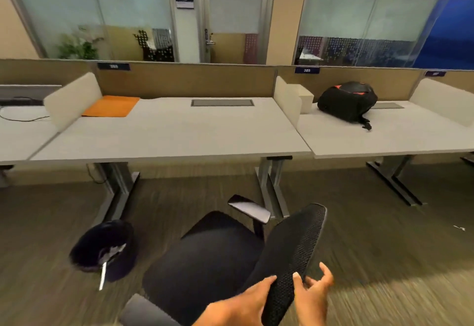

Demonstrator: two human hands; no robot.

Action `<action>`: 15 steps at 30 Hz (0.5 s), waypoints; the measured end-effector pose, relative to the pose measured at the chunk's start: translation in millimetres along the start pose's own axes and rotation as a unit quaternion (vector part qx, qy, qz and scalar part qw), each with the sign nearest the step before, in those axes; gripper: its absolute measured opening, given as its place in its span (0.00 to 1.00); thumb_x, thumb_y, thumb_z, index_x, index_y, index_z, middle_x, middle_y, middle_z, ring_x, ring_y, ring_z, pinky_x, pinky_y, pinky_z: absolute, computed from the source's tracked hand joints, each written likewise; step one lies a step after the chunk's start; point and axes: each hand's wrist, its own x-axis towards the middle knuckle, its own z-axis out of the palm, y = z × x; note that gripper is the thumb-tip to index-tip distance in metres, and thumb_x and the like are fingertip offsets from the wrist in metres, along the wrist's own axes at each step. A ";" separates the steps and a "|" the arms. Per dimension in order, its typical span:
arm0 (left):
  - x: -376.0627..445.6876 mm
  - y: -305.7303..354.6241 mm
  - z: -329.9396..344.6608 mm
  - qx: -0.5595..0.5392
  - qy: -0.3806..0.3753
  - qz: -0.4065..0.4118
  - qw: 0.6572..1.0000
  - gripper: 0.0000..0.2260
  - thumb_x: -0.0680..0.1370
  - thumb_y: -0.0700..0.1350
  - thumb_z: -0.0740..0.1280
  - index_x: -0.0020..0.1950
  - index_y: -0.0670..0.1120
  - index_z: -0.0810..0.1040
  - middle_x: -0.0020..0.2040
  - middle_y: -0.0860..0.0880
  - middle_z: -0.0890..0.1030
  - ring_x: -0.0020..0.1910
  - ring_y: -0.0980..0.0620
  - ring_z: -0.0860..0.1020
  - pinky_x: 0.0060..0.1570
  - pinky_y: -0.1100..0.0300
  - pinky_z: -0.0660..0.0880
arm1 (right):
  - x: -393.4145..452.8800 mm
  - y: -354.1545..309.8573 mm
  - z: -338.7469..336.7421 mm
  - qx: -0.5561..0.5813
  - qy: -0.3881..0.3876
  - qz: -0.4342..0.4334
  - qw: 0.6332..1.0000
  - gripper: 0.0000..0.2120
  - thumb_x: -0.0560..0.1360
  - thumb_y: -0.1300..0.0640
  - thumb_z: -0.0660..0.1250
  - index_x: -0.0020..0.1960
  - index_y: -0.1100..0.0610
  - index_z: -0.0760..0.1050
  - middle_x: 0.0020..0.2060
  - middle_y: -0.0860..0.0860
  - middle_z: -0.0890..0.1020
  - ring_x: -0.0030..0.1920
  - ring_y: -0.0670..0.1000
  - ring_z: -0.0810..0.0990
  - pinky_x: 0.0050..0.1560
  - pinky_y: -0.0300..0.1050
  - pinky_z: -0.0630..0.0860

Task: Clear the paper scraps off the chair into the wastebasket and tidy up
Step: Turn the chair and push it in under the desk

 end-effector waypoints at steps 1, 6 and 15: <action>-12.7 -15.1 -8.5 0.045 0.009 0.027 0.999 0.26 0.83 0.53 0.55 0.79 0.56 0.48 0.79 0.54 0.53 0.77 0.56 0.54 0.77 0.56 0.51 | -11.4 1.0 6.4 -0.016 -0.009 -0.013 1.000 0.37 0.68 0.69 0.74 0.71 0.59 0.61 0.44 0.62 0.77 0.43 0.60 0.78 0.51 0.56 0.74; -71.6 -63.4 -47.0 0.171 0.078 0.062 0.980 0.35 0.72 0.64 0.64 0.75 0.53 0.58 0.72 0.51 0.67 0.72 0.50 0.65 0.72 0.50 0.64 | -25.0 -10.8 28.2 -0.222 0.004 -0.322 0.920 0.28 0.65 0.59 0.77 0.63 0.59 0.74 0.53 0.59 0.77 0.56 0.62 0.74 0.58 0.58 0.69; -109.0 -125.9 -34.8 0.244 0.387 -0.050 0.888 0.27 0.76 0.68 0.45 0.52 0.52 0.76 0.51 0.52 0.81 0.51 0.48 0.78 0.49 0.53 0.73 | 10.4 -37.6 70.0 -0.450 -0.273 -0.494 0.692 0.26 0.77 0.34 0.48 0.48 0.47 0.80 0.45 0.41 0.81 0.49 0.43 0.77 0.53 0.40 0.72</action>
